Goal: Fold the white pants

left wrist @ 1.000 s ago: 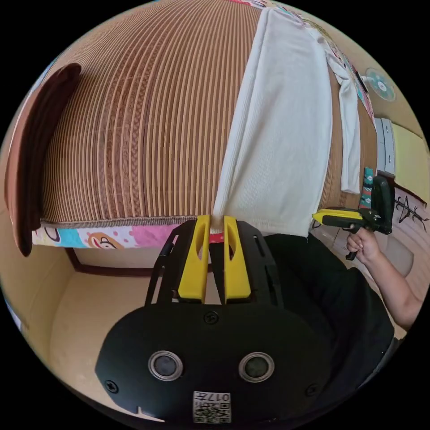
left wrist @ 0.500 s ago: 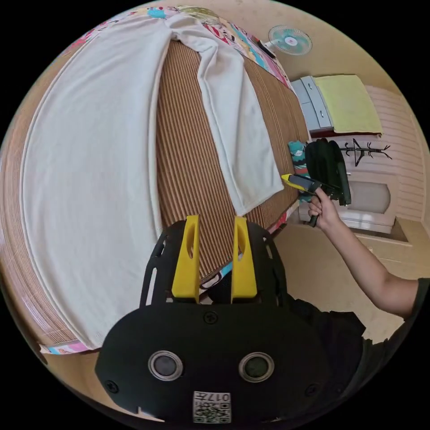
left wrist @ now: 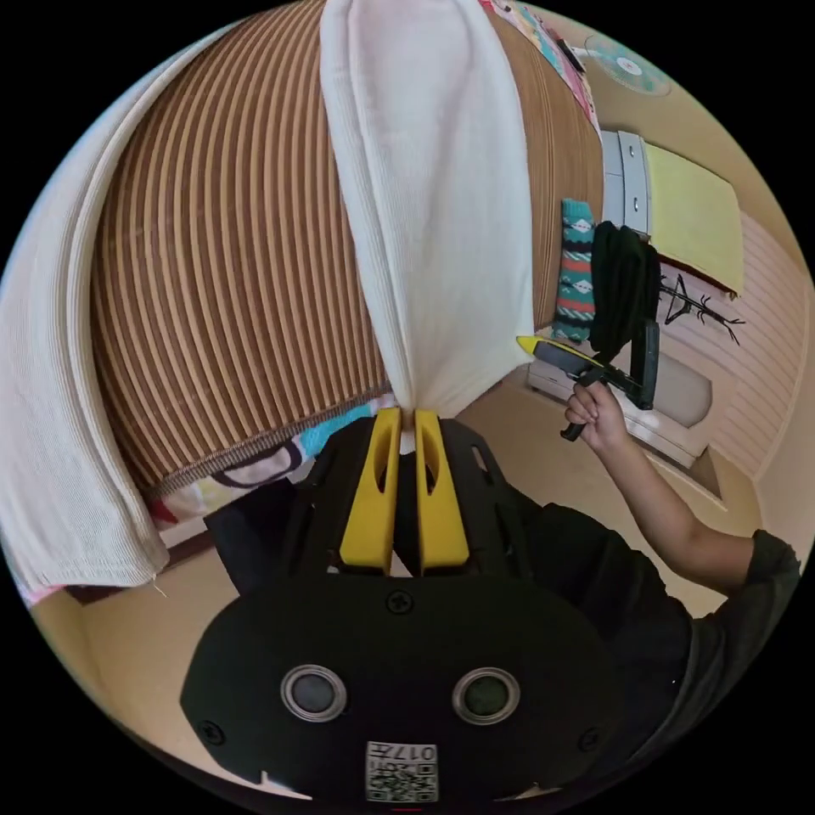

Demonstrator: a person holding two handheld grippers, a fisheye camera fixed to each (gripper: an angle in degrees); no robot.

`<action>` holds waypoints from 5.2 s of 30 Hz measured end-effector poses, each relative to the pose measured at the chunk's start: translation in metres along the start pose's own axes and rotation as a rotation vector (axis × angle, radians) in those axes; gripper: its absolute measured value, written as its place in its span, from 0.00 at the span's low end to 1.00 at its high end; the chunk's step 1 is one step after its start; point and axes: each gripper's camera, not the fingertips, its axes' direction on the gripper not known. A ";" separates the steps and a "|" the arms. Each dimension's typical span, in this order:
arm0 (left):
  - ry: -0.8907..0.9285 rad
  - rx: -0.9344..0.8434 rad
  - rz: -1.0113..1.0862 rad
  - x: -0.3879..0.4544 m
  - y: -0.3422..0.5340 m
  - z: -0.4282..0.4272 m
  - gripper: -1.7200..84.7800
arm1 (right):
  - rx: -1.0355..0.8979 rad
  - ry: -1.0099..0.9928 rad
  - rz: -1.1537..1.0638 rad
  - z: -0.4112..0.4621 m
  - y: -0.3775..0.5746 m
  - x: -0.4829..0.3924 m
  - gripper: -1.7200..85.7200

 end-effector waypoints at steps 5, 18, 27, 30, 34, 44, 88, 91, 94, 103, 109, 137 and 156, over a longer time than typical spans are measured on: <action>-0.114 0.194 -0.270 0.013 0.067 -0.029 0.12 | -0.003 -0.132 0.002 -0.023 0.030 0.003 0.08; -0.352 0.099 0.161 0.216 -0.008 -0.022 0.17 | -0.030 -0.003 -0.741 -0.093 0.071 -0.150 0.07; -0.167 0.196 -0.007 0.162 0.038 -0.027 0.05 | -0.237 0.107 -0.728 -0.123 -0.062 -0.051 0.08; -0.120 0.220 -0.034 0.147 0.050 -0.031 0.05 | -0.105 -0.006 -0.511 -0.152 -0.176 -0.016 0.11; -0.045 0.212 -0.059 0.127 0.061 -0.027 0.05 | 0.115 -0.223 -0.303 -0.174 -0.300 0.003 0.14; 0.110 0.259 -0.057 0.077 0.088 -0.032 0.05 | 0.416 -0.294 -0.032 -0.165 -0.470 -0.061 0.13; 0.290 0.567 0.072 -0.166 0.313 -0.228 0.06 | 0.517 0.385 -0.374 0.127 -0.353 -0.519 0.06; 0.318 0.557 0.103 -0.160 0.323 -0.231 0.06 | 0.666 0.355 -0.431 0.107 -0.323 -0.528 0.06; 0.242 0.581 0.095 -0.157 0.330 -0.241 0.06 | 0.628 0.335 -0.428 0.117 -0.345 -0.546 0.06; -0.110 0.414 -0.186 -0.193 0.322 -0.241 0.10 | 0.494 0.230 -0.504 0.141 -0.344 -0.503 0.09; -0.062 0.526 -0.102 -0.183 0.317 -0.261 0.13 | 0.407 0.279 -0.320 0.144 -0.214 -0.385 0.13; 0.121 0.295 0.068 -0.182 0.273 -0.205 0.06 | 0.155 -0.021 -0.121 0.164 -0.101 -0.244 0.04; -0.014 0.243 0.079 -0.180 0.270 -0.176 0.18 | -0.118 -0.388 -0.021 0.165 -0.102 -0.141 0.18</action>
